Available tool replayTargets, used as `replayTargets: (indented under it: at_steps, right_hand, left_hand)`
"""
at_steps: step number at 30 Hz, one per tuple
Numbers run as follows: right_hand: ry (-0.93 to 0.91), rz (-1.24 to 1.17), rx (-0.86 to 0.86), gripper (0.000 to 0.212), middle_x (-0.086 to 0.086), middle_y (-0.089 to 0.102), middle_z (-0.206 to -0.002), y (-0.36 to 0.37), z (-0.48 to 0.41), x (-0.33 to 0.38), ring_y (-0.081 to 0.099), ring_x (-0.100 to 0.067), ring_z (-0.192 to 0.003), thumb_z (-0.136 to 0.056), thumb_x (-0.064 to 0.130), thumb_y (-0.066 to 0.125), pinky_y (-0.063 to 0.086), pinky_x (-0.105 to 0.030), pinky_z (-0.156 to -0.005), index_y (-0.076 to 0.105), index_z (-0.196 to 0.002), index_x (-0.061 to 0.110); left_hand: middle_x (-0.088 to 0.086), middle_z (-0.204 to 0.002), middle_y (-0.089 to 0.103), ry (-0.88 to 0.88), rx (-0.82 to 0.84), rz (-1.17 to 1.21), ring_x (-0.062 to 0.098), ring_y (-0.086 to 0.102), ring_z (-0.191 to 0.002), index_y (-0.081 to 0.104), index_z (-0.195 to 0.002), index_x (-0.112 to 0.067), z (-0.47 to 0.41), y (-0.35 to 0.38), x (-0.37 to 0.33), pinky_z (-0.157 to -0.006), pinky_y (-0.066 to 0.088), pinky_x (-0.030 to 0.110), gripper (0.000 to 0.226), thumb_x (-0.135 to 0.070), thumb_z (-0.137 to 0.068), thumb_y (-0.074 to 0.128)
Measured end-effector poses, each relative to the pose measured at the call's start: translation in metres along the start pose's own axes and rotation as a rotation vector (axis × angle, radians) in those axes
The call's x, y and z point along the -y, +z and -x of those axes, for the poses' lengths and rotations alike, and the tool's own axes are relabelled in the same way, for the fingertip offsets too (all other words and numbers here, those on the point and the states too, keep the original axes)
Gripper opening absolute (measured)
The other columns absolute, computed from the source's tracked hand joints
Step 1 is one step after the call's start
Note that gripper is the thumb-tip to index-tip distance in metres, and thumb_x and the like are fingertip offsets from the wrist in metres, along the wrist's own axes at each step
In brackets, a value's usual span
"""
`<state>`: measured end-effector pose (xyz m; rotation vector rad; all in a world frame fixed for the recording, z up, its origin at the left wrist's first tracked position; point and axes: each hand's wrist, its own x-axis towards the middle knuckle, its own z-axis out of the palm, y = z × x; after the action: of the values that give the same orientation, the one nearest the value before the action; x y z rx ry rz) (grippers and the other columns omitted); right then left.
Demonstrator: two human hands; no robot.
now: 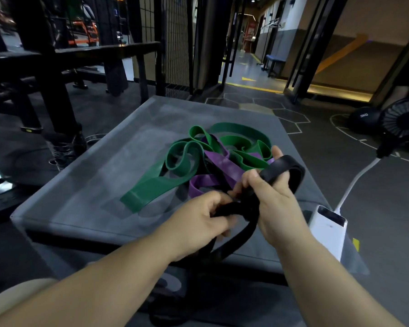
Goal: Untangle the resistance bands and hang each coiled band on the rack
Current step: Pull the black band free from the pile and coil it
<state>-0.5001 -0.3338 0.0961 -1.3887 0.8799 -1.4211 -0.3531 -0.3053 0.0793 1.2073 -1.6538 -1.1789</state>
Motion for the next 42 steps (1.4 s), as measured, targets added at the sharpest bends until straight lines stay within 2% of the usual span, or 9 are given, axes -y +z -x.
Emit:
replayTargets:
  at_steps: [5, 8, 10, 15, 18, 23, 29, 34, 42]
  right_hand:
    - [0.014, 0.199, -0.045, 0.056, 0.002, 0.068, -0.106, 0.008, 0.005, -0.012, 0.062, -0.019, -0.105, -0.080, 0.058, 0.055, 0.044, -0.051, -0.105, 0.023, -0.125, 0.068]
    - [0.024, 0.292, -0.003, 0.055, 0.006, 0.054, -0.133, 0.013, 0.009, -0.017, 0.052, 0.003, -0.121, -0.092, 0.050, 0.054, 0.042, -0.023, -0.106, 0.020, -0.136, 0.048]
    - [0.081, 0.361, 0.039, 0.033, 0.020, 0.054, -0.115, 0.017, 0.012, -0.017, 0.054, 0.018, -0.101, -0.099, 0.035, 0.051, 0.042, -0.007, -0.089, 0.032, -0.125, 0.037]
    - [0.163, 0.405, -0.004, 0.057, -0.005, 0.062, -0.119, 0.015, 0.010, -0.017, 0.058, -0.020, -0.110, -0.096, 0.050, 0.046, 0.045, -0.039, -0.101, 0.041, -0.139, 0.012]
    - [0.115, 0.356, -0.077, 0.066, -0.003, 0.063, -0.116, 0.011, 0.005, -0.013, 0.058, -0.025, -0.111, -0.084, 0.064, 0.044, 0.044, -0.048, -0.104, 0.045, -0.137, 0.023]
    - [0.074, 0.209, -0.207, 0.019, 0.014, 0.061, -0.065, -0.003, -0.005, -0.006, 0.053, -0.010, -0.065, -0.096, 0.050, 0.047, 0.042, -0.041, -0.074, 0.052, -0.110, 0.038]
    - [0.175, 0.091, -0.316, 0.062, 0.008, 0.059, -0.063, -0.023, -0.013, -0.002, 0.052, -0.008, -0.053, -0.097, 0.052, 0.048, 0.043, -0.029, -0.057, 0.036, -0.144, 0.013]
    - [0.252, 0.045, 0.060, 0.062, 0.008, 0.047, -0.057, -0.027, -0.007, 0.002, 0.040, -0.011, -0.052, -0.068, 0.058, 0.077, 0.037, -0.028, -0.053, 0.047, -0.109, 0.023]
    - [0.256, 0.113, 0.603, 0.086, 0.011, 0.062, -0.069, -0.024, 0.006, -0.003, 0.055, -0.009, -0.061, -0.054, 0.069, 0.082, 0.047, -0.025, -0.060, 0.045, -0.116, 0.022]
  left_hand:
    - [-0.016, -0.103, 0.064, 0.021, -0.055, -0.361, 0.006, 0.062, -0.094, 0.051, -0.120, -0.040, 0.005, 0.000, -0.003, -0.082, 0.051, 0.027, 0.027, -0.043, -0.093, 0.056]
    - [-0.012, -0.105, 0.061, 0.093, -0.174, -0.411, 0.008, 0.060, -0.091, 0.042, -0.108, -0.034, 0.001, -0.003, -0.004, -0.077, 0.052, 0.028, 0.028, -0.036, -0.089, 0.063]
    - [-0.009, -0.111, 0.056, 0.094, -0.133, -0.407, 0.007, 0.057, -0.094, 0.033, -0.107, -0.033, -0.002, -0.008, -0.003, -0.078, 0.050, 0.024, 0.038, -0.022, -0.087, 0.064]
    - [-0.002, -0.106, 0.057, 0.023, -0.065, -0.307, 0.015, 0.061, -0.096, 0.032, -0.094, -0.042, -0.007, -0.016, 0.001, -0.084, 0.053, 0.044, 0.036, -0.030, -0.073, 0.060]
    - [-0.001, -0.098, 0.061, -0.077, -0.146, -0.293, 0.016, 0.062, -0.090, 0.039, -0.099, -0.033, -0.010, -0.017, 0.004, -0.078, 0.051, 0.038, 0.034, -0.040, -0.080, 0.067]
    - [-0.004, -0.115, 0.062, -0.305, 0.242, -0.202, 0.015, 0.058, -0.109, 0.048, -0.123, -0.023, -0.006, -0.010, 0.013, -0.102, 0.045, 0.036, 0.042, -0.041, -0.088, 0.063]
    - [-0.004, -0.090, 0.055, -0.142, 0.111, -0.187, 0.010, 0.053, -0.082, 0.035, -0.117, -0.021, -0.007, -0.019, 0.002, -0.080, 0.046, 0.026, 0.032, -0.024, -0.095, 0.058]
    - [-0.004, -0.077, 0.058, 0.098, -0.106, 0.119, 0.008, 0.048, -0.064, 0.052, -0.098, -0.018, -0.005, -0.035, -0.017, -0.067, 0.042, 0.026, 0.006, -0.012, -0.097, 0.053]
    - [-0.003, -0.058, 0.036, 0.207, -0.103, 0.143, 0.010, 0.029, -0.053, 0.063, -0.065, -0.029, -0.002, -0.050, -0.030, -0.053, 0.025, 0.026, 0.024, -0.051, -0.074, 0.056]
